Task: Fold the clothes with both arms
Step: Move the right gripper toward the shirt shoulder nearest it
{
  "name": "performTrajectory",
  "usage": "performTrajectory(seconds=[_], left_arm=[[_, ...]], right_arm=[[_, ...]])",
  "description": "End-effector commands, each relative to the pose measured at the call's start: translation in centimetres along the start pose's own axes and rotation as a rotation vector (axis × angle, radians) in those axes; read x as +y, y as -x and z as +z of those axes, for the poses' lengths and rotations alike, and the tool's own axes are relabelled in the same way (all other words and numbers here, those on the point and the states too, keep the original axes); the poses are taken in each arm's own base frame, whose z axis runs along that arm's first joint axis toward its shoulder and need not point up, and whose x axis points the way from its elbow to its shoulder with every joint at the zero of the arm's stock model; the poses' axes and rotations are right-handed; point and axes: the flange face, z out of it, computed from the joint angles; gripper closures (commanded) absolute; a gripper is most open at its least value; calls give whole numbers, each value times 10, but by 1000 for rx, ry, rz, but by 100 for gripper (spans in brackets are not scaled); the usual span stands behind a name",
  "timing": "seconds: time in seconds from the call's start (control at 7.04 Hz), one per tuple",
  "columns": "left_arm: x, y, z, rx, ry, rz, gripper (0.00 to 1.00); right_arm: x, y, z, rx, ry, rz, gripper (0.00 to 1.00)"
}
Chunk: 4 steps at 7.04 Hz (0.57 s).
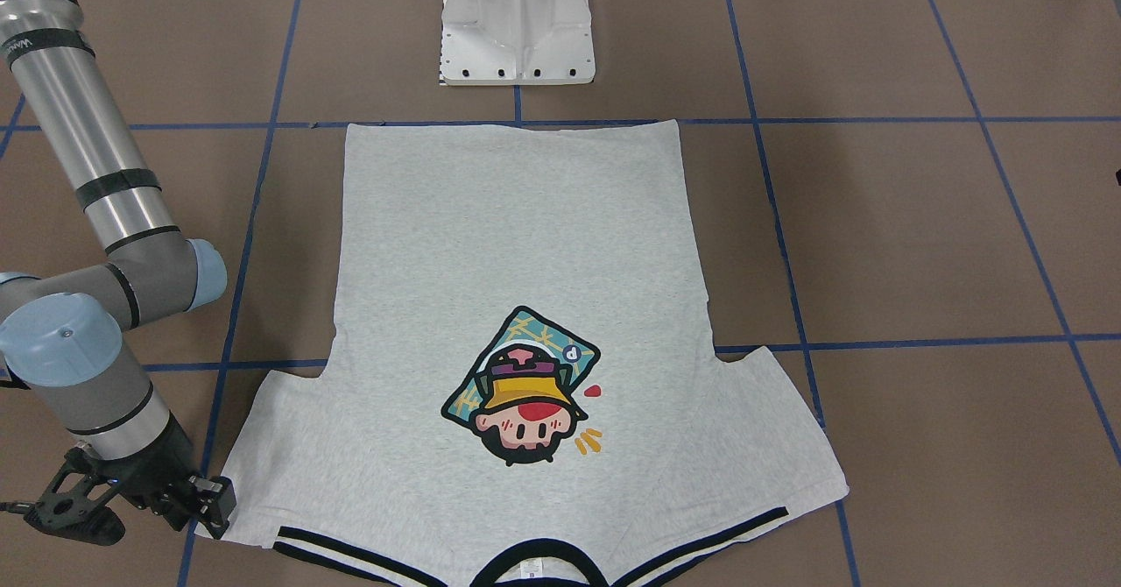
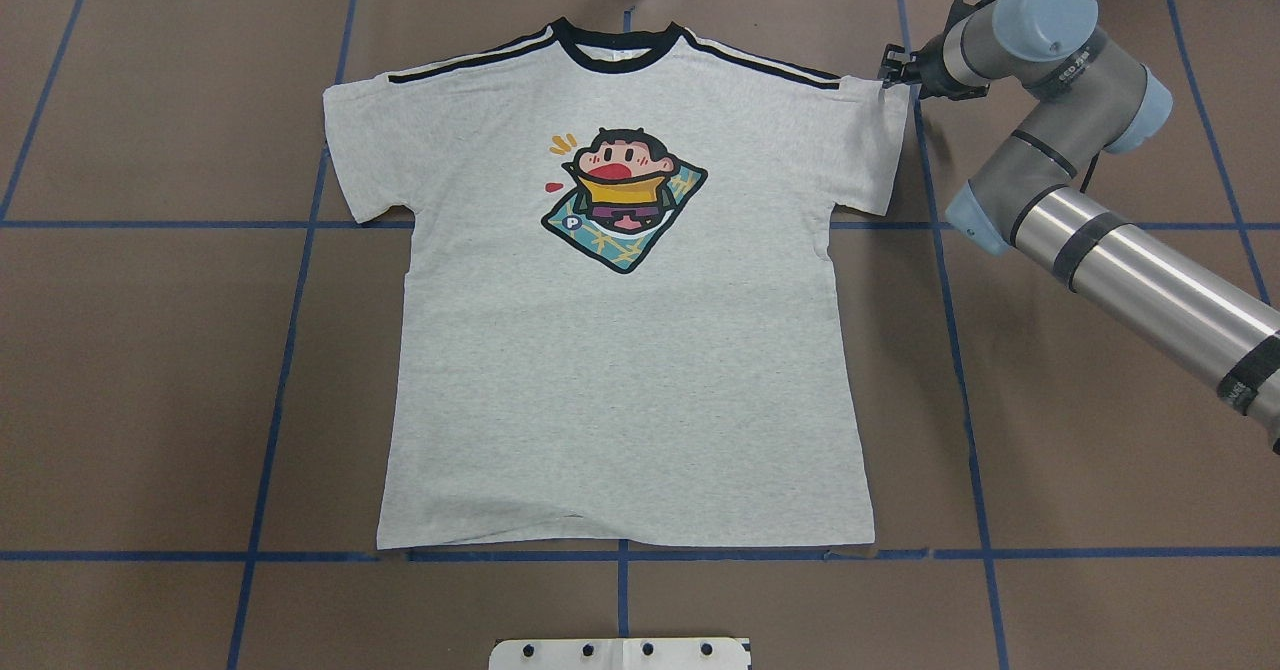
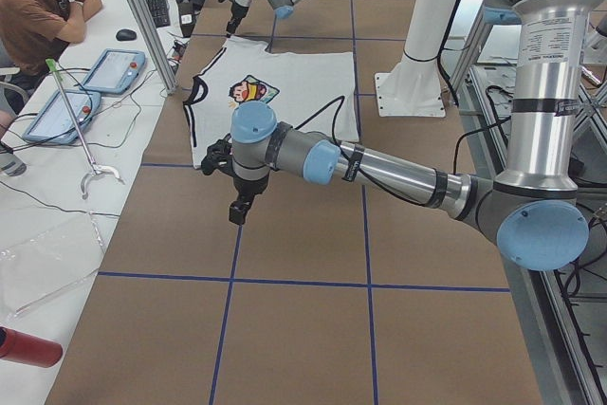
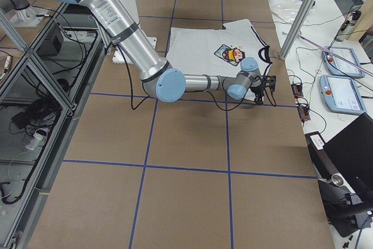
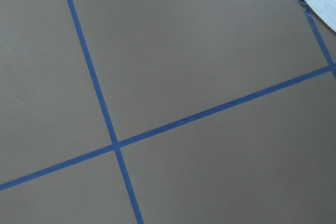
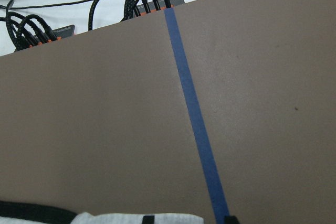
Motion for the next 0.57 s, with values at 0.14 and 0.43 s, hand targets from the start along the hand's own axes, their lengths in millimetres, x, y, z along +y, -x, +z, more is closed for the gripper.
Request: performTrajectory(seconds=[0.14, 0.43], left_arm=[[0, 1, 0, -2, -1, -1, 1], [0, 1, 0, -2, -1, -1, 1]], right_arm=[[1, -2, 2, 5, 3, 1, 83], [-1, 2, 0, -2, 1, 1, 100]])
